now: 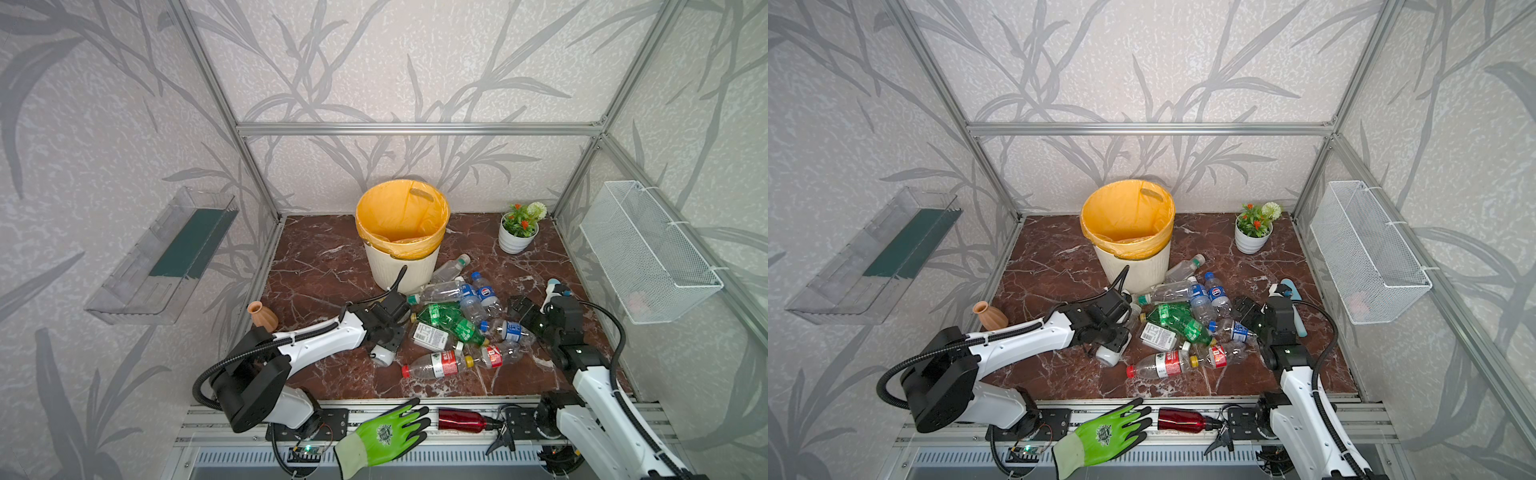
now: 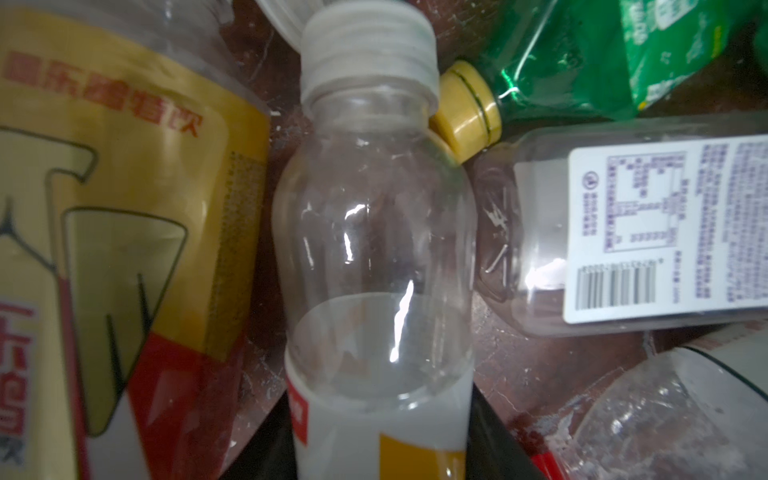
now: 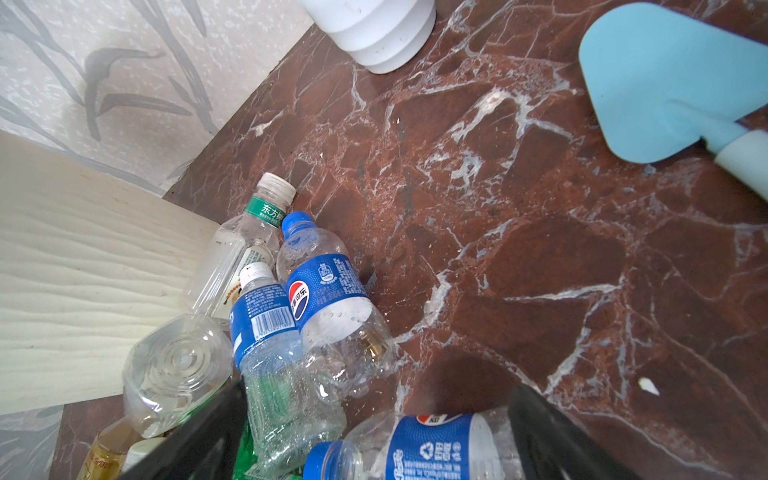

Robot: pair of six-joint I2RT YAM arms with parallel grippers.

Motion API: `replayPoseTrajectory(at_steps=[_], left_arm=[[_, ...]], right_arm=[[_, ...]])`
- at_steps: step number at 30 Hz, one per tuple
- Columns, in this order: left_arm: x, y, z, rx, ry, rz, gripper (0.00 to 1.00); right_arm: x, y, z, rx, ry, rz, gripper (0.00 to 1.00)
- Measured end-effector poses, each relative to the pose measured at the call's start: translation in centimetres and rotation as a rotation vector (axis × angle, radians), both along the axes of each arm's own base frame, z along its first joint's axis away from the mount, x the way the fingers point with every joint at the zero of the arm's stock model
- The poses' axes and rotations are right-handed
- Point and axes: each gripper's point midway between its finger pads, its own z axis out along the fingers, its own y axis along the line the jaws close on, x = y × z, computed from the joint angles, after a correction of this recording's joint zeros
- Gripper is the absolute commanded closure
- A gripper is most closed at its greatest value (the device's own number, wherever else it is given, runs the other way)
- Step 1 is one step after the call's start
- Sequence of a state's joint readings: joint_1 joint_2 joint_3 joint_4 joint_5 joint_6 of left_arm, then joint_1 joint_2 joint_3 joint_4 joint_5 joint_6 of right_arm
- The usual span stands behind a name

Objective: Throw the plastic bottles in the bin
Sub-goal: 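Lift the clear bottle over the bin with the left gripper and release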

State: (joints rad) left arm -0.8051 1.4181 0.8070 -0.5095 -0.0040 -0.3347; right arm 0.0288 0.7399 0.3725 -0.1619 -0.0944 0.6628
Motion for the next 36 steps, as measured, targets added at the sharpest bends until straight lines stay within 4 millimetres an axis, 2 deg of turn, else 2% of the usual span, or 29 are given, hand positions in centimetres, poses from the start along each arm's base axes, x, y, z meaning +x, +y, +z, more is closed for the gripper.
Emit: replayPoseTrajectory(at_steps=[2,7,11,13,19,23,25,28,31,32,34,36], left_arm=[[0.0,-0.2,0.9,-0.028,-0.018,-0.001,0.56],[0.2,-0.3,4.7,-0.122,-0.104,0.007,0.56],[0.1,0.4,9.5,-0.215,-0.22,0.02,0.56],[0.2,0.9,12.8,-0.27,-0.313,0.022,0.56],[-0.2,4.0,26.1,-0.484,-0.753,0.026,0.57],[-0.7,6.2,33.6,-0.552,-1.024,0.037,0.57],[-0.4,6.6,36.5,-0.563,-1.113,0.053,0.57],[0.9,6.0,40.4,-0.547,-1.211,0.061,0.57],[3.8,4.4,43.3,-0.523,-1.26,0.063,0.55],[5.3,3.9,43.9,-0.518,-1.263,0.069,0.54],[8.3,2.9,44.2,-0.507,-1.241,0.078,0.44],[12.5,1.8,43.6,-0.469,-1.19,0.099,0.32]], right_arm=[[0.0,0.0,0.0,0.0,0.0,0.0,0.02],[0.0,0.0,0.1,0.001,-0.002,-0.001,0.02],[0.0,-0.1,0.1,-0.002,-0.004,-0.007,0.02],[0.0,-0.1,0.2,-0.002,-0.006,-0.008,0.02],[0.0,-0.1,0.4,-0.002,-0.017,-0.008,0.02],[0.0,-0.1,0.9,-0.001,-0.035,-0.008,0.02],[0.0,-0.1,1.1,-0.001,-0.044,-0.008,0.02],[-0.1,-0.1,1.5,-0.002,-0.058,-0.007,0.02],[-0.1,-0.1,1.7,-0.003,-0.066,-0.006,0.02],[-0.1,-0.1,1.7,-0.003,-0.066,-0.006,0.02],[-0.1,-0.1,1.7,-0.003,-0.066,-0.005,0.02],[-0.1,-0.1,1.7,-0.003,-0.066,-0.004,0.02]])
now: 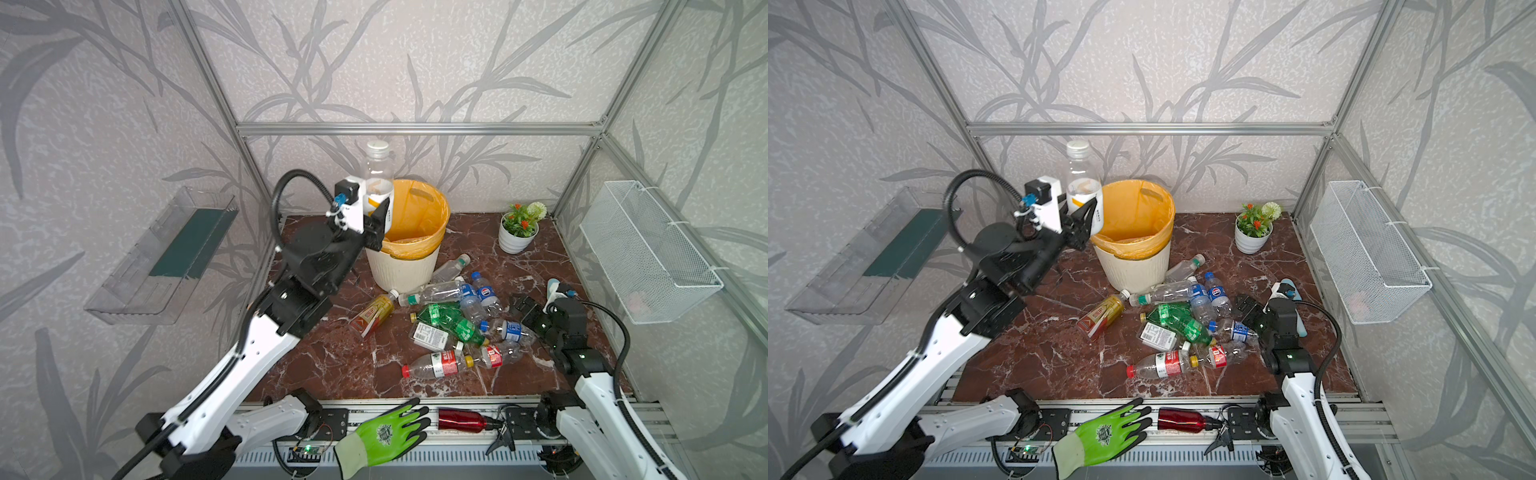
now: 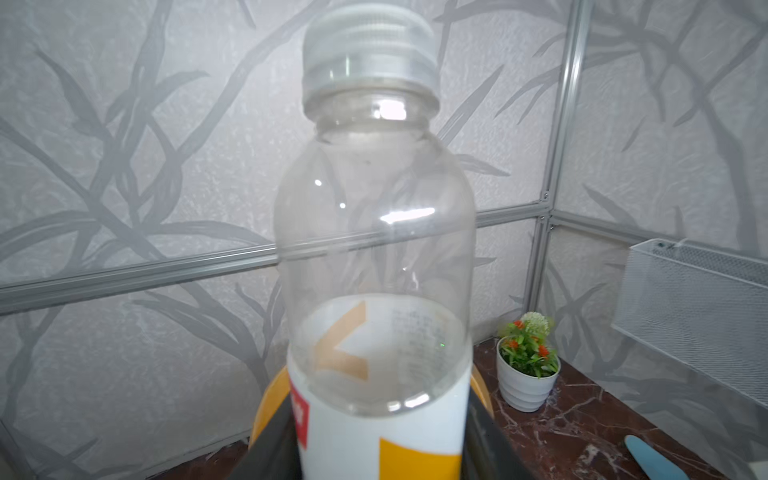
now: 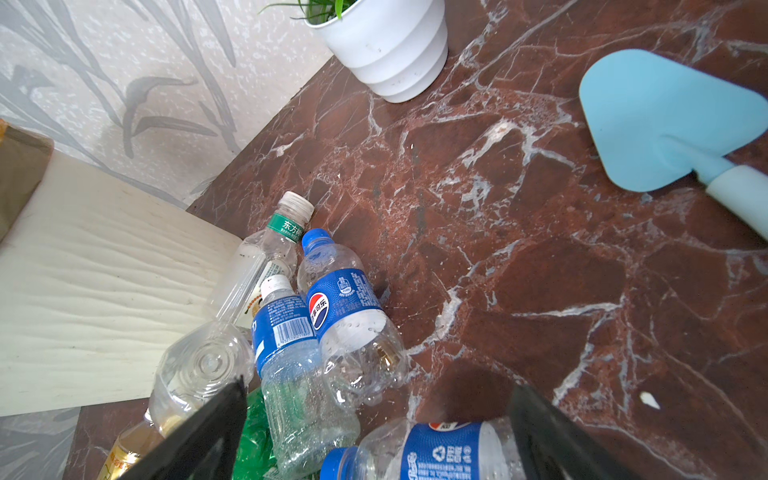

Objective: Throw the plastic bottles in the bin
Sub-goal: 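Lift the clear bottle over the bin with the left gripper and release, then lower the left gripper onto the gold-labelled bottle and grasp it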

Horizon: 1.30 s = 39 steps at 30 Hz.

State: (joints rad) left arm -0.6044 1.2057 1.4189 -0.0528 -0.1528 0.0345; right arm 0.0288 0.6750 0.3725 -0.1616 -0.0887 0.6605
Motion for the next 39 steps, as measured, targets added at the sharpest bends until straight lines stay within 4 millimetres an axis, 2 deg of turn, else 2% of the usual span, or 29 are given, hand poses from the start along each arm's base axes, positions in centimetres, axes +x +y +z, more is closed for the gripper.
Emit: replayPoseTrajectory(at_steps=[2,3,5,7,9,11,18,20,22,24,26,29,33,36,39], left_arm=[[3.8,-1.8,-1.7,0.036,0.081,0.005,0.19],[4.9,-2.4,-2.9,0.049,0.118,0.003,0.15],[6.4,-3.6,-5.8,0.086,0.193,-0.004,0.1],[6.7,-3.9,-8.3,0.119,0.249,-0.008,0.07],[6.1,-3.6,-9.4,0.128,0.266,-0.014,0.05],[5.0,-3.0,-9.1,0.121,0.253,-0.021,0.05],[-0.5,0.6,-4.5,0.031,0.121,-0.02,0.05],[-1.4,1.5,-4.8,0.017,0.118,-0.007,0.05],[-2.0,2.1,-6.4,0.018,0.148,0.005,0.05],[-2.2,2.3,-9.5,0.036,0.213,0.012,0.06],[-2.2,2.4,-13.6,0.07,0.307,0.022,0.06],[-2.8,2.9,-21.2,0.138,0.491,0.048,0.06],[-4.0,3.7,-29.2,0.213,0.699,0.084,0.06],[-4.7,4.0,-33.8,0.258,0.829,0.107,0.06],[-5.2,4.1,-37.0,0.292,0.93,0.121,0.06]], right_arm=[[0.0,0.0,0.0,-0.003,0.0,0.002,0.01],[0.0,0.0,0.0,-0.007,0.0,0.004,0.01],[-0.2,0.0,0.0,-0.02,0.0,0.011,0.01],[-0.4,0.0,0.0,-0.027,-0.001,0.014,0.0],[-0.5,-0.1,0.2,-0.034,-0.007,0.017,0.0],[-0.6,-0.1,0.3,-0.038,-0.012,0.017,0.0],[-0.6,-0.2,-0.1,-0.042,0.005,0.015,0.0],[-0.6,-0.2,-0.2,-0.043,0.01,0.015,0.0],[-0.5,-0.2,-0.3,-0.042,0.014,0.015,0.0],[-0.5,-0.2,-0.4,-0.042,0.018,0.015,0.0],[-0.5,-0.2,-0.5,-0.04,0.022,0.014,0.0],[-0.3,-0.2,-0.7,-0.037,0.027,0.012,0.0],[-0.3,-0.2,-0.9,-0.036,0.036,0.012,0.0],[-0.3,-0.2,-1.2,-0.034,0.044,0.01,0.01],[-0.3,-0.2,-1.3,-0.034,0.046,0.01,0.0]])
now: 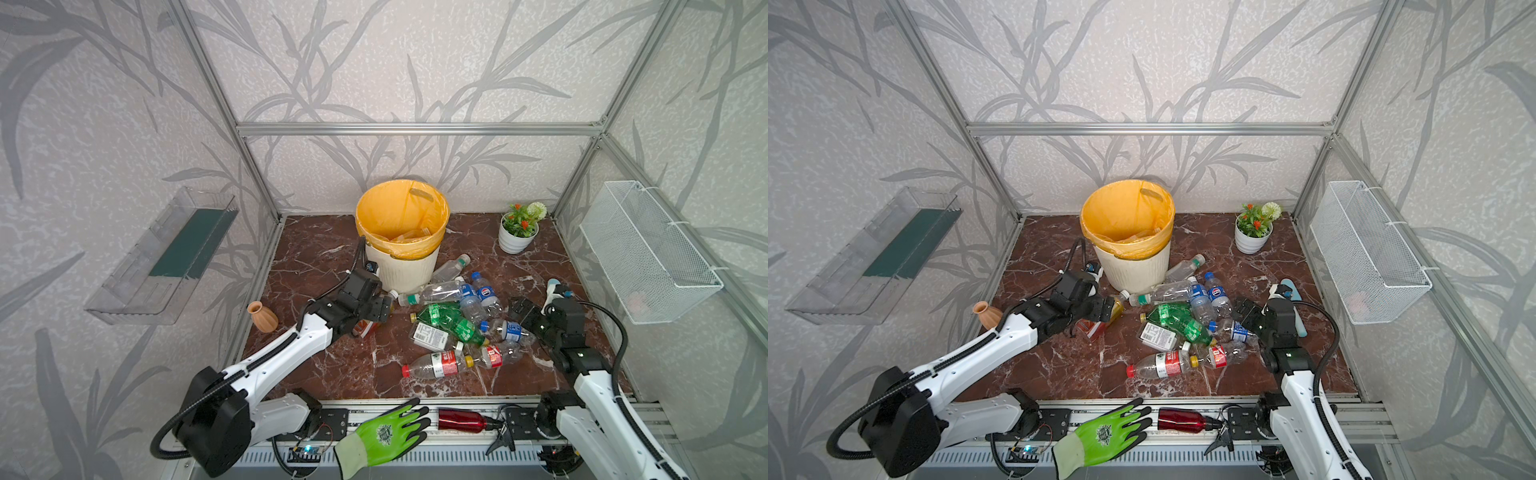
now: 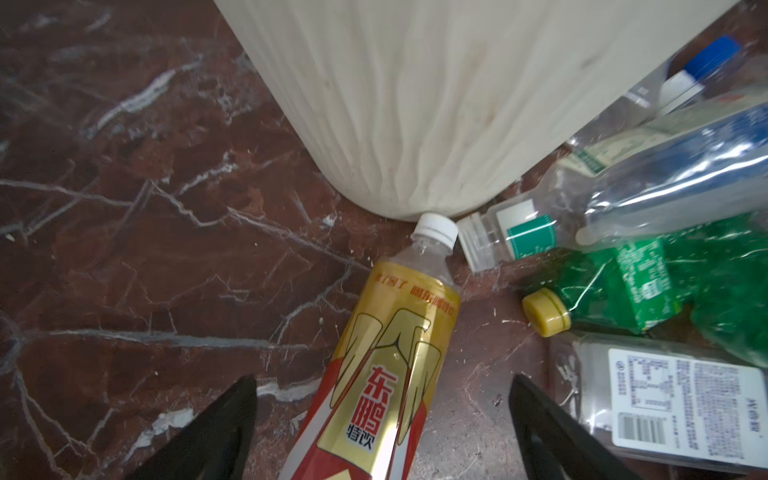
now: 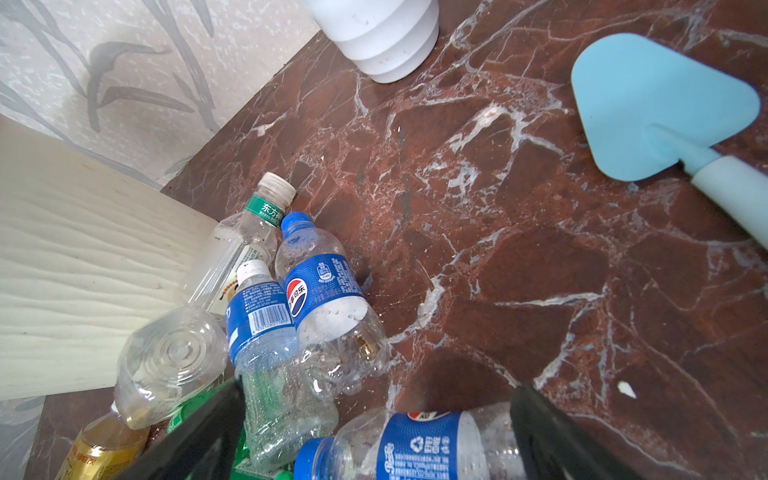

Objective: Throw the plastic bottles in the bin
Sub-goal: 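Lower the left gripper onto the gold-labelled bottle and grasp it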

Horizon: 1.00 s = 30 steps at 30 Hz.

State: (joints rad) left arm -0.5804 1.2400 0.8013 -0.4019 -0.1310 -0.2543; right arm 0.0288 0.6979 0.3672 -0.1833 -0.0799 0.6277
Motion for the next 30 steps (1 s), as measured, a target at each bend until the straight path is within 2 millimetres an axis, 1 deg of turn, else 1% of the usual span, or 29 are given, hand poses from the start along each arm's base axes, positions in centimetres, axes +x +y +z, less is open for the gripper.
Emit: replayPoseTrajectory(at_steps=[3,6,11,16,20,24,30], left_arm=[[-0.2,-0.1,-2.3,0.027,0.07,-0.001,0.06],[-0.5,-0.3,-4.1,0.049,0.129,-0.011,0.07],[-0.8,-0.4,-6.0,0.08,0.193,-0.021,0.12],[-1.0,-0.5,-6.7,0.085,0.222,-0.029,0.21],[-1.3,-0.6,-7.1,0.081,0.242,-0.034,0.31],[-1.4,-0.8,-7.1,0.069,0.252,-0.034,0.37],[-1.9,-1.0,-7.0,0.05,0.27,-0.032,0.49]], right_arm=[[0.0,0.0,0.0,0.0,0.0,0.0,0.0],[0.0,0.0,0.0,0.0,0.002,0.0,0.0],[0.0,0.0,-0.2,0.0,0.006,0.0,0.0],[0.0,0.0,-0.3,0.0,0.01,0.0,0.0],[0.1,0.0,-0.4,0.0,0.016,0.0,0.01],[0.1,0.0,-0.5,0.008,0.017,-0.005,0.0],[0.3,0.0,-0.3,0.019,0.01,-0.013,0.0]])
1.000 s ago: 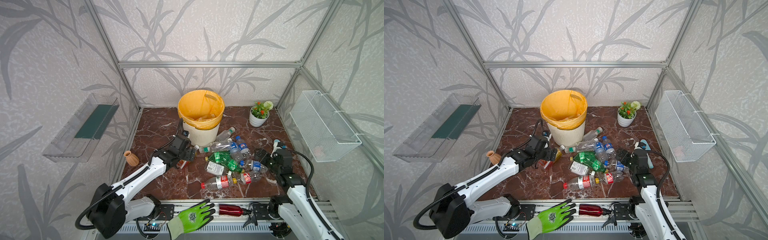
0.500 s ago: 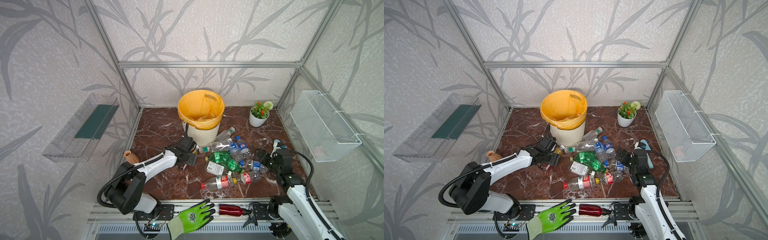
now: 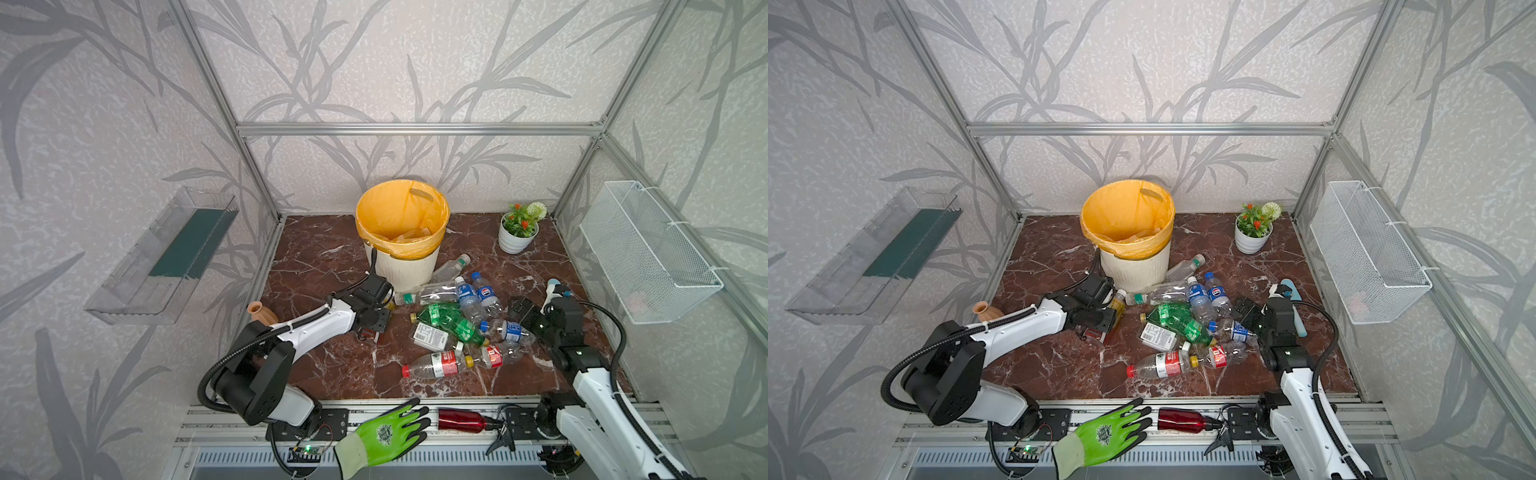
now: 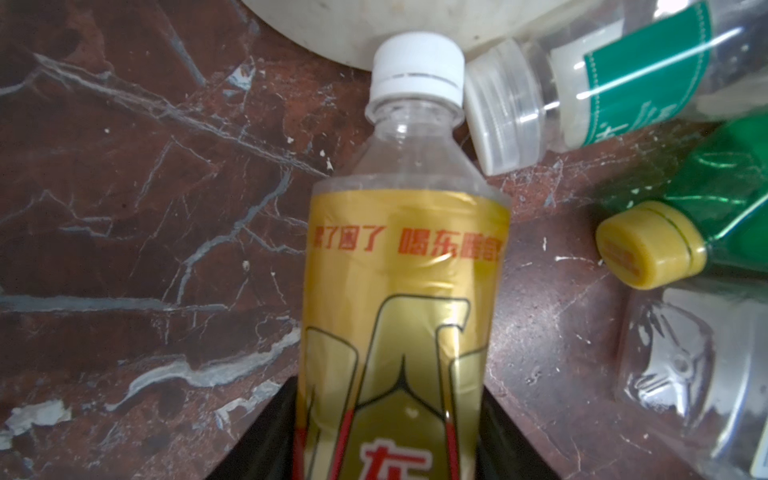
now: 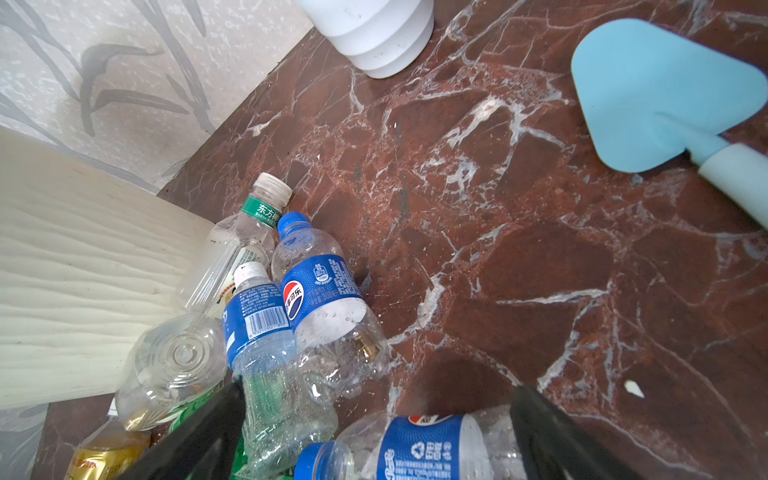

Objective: Throw the plastic bottles in the bin
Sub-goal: 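Lower the left gripper onto the gold-labelled bottle and grasp it, then raise the gold-labelled bottle over the bin with the left gripper and release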

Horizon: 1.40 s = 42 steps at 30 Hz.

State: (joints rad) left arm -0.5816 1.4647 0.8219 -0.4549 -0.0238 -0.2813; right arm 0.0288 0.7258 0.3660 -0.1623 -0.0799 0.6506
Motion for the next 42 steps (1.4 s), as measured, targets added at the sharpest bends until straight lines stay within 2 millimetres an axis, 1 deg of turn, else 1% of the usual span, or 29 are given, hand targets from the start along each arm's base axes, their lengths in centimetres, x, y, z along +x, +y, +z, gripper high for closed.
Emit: replayPoseTrajectory(at_steps=[4,7,10,16,20,23,26,29,32,35,37,38,39,41,42], left_arm=[[-0.5,0.1,0.8,-0.019,-0.009,0.006,0.5],[-0.7,0.2,2.1,-0.046,-0.035,0.017,0.5],[-1.1,0.3,4.0,-0.092,-0.083,0.032,0.5],[-2.6,1.1,9.0,-0.237,-0.242,0.057,0.49],[-3.8,2.1,13.5,-0.351,-0.408,0.067,0.48],[-4.6,3.5,16.7,-0.419,-0.553,0.088,0.48],[-5.3,5.1,20.6,-0.474,-0.725,0.113,0.47],[-5.7,6.5,24.7,-0.491,-0.881,0.125,0.47],[-5.9,7.4,30.0,-0.503,-1.025,0.123,0.48],[-5.8,7.5,36.4,-0.538,-1.174,0.115,0.47],[-5.1,7.1,39.6,-0.552,-1.237,0.112,0.47],[-4.5,6.7,40.8,-0.553,-1.255,0.105,0.47],[-3.6,5.9,41.8,-0.551,-1.267,0.096,0.45],[-1.3,4.1,42.9,-0.538,-1.263,0.072,0.4],[0.4,2.8,43.1,-0.524,-1.248,0.057,0.37]], right_arm=[[0.0,0.0,0.0,0.006,-0.001,-0.004,0.01],[0.0,0.0,0.0,0.009,0.001,-0.006,0.0],[0.0,0.0,0.0,0.011,0.0,-0.007,0.01],[0.1,0.0,0.0,0.013,-0.003,-0.008,0.0],[0.1,0.0,0.1,0.014,-0.005,-0.008,0.0],[0.1,0.1,0.1,0.016,-0.006,-0.006,0.0],[0.1,0.1,0.1,0.016,-0.007,-0.005,0.0],[0.1,0.1,0.3,0.015,-0.012,-0.005,0.0],[0.1,0.1,0.4,0.016,-0.015,-0.002,0.0],[0.3,0.1,0.9,0.017,-0.026,-0.001,0.0],[0.4,0.2,1.1,0.016,-0.032,0.0,0.0],[0.3,0.2,1.2,0.015,-0.034,0.0,0.0],[0.3,0.2,1.2,0.015,-0.037,0.001,0.01],[0.3,0.2,1.4,0.014,-0.044,0.002,0.01],[0.3,0.2,1.6,0.014,-0.048,0.002,0.0]])
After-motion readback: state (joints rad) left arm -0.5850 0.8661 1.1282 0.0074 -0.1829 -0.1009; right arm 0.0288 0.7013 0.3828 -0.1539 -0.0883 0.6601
